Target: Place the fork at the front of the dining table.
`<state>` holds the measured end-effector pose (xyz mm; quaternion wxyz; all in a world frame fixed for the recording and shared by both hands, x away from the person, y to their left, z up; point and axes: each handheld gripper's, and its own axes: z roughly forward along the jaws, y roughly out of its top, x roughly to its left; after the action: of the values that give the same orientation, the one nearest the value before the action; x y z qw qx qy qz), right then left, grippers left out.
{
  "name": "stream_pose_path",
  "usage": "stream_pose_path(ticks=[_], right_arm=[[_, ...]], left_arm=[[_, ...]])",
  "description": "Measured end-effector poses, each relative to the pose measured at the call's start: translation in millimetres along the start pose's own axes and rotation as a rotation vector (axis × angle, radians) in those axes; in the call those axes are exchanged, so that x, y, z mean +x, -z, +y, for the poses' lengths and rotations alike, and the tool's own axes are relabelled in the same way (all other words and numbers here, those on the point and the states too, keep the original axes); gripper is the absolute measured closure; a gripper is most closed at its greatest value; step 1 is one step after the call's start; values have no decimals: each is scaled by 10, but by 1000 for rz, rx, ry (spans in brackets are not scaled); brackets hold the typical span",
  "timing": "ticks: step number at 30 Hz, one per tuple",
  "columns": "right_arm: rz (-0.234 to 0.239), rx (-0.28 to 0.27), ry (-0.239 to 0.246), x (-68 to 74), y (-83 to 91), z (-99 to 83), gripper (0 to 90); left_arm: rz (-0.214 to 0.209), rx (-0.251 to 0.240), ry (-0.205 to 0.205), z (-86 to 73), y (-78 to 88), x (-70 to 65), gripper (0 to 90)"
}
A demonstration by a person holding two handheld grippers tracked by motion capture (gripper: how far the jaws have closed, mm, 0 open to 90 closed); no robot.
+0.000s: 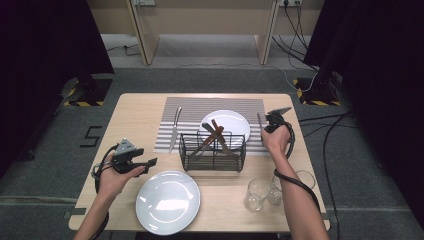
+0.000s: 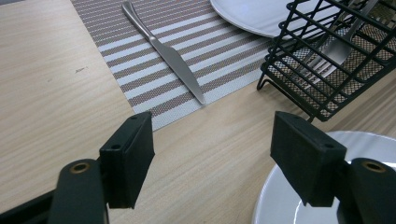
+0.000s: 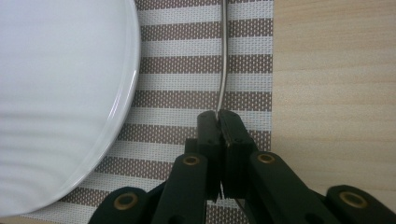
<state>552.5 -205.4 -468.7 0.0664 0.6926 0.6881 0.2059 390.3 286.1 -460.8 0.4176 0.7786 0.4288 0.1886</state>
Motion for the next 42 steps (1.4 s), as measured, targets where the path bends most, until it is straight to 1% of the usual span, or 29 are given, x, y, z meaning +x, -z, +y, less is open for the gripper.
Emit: stream_pose_path(ticks=[5,7,11,15,18,20,24,27,32,35,42], right_arm=[[4,-9,6,6,29,-3,831],[-6,-18,13,9,46,0,836],[-8,-17,16,4,72,6,872],[-9,-10,24,15,70,7,891],[-28,-12,47,34,82,8,893],[-36,-14,54,42,94,10,894],[-68,-3,74,45,83,6,893],[-77,-5,87,58,80,0,893],[-108,7,105,125,75,7,893],[-132,14,126,178,65,10,890],[-124,26,138,239,32,13,870]], left_arm=[[1,0,0,1,2,-2,296],[0,1,-3,1,1,-5,296],[-1,3,-3,3,-4,-12,296],[-1,2,-3,2,-2,-11,296],[1,0,-1,0,2,-3,296],[3,1,-1,-1,0,-2,296],[0,0,-2,-1,-2,-9,296],[2,1,-2,1,3,-3,296],[0,2,-4,3,-1,-10,296],[2,1,-4,5,3,-8,296],[2,0,-2,2,8,-4,296]])
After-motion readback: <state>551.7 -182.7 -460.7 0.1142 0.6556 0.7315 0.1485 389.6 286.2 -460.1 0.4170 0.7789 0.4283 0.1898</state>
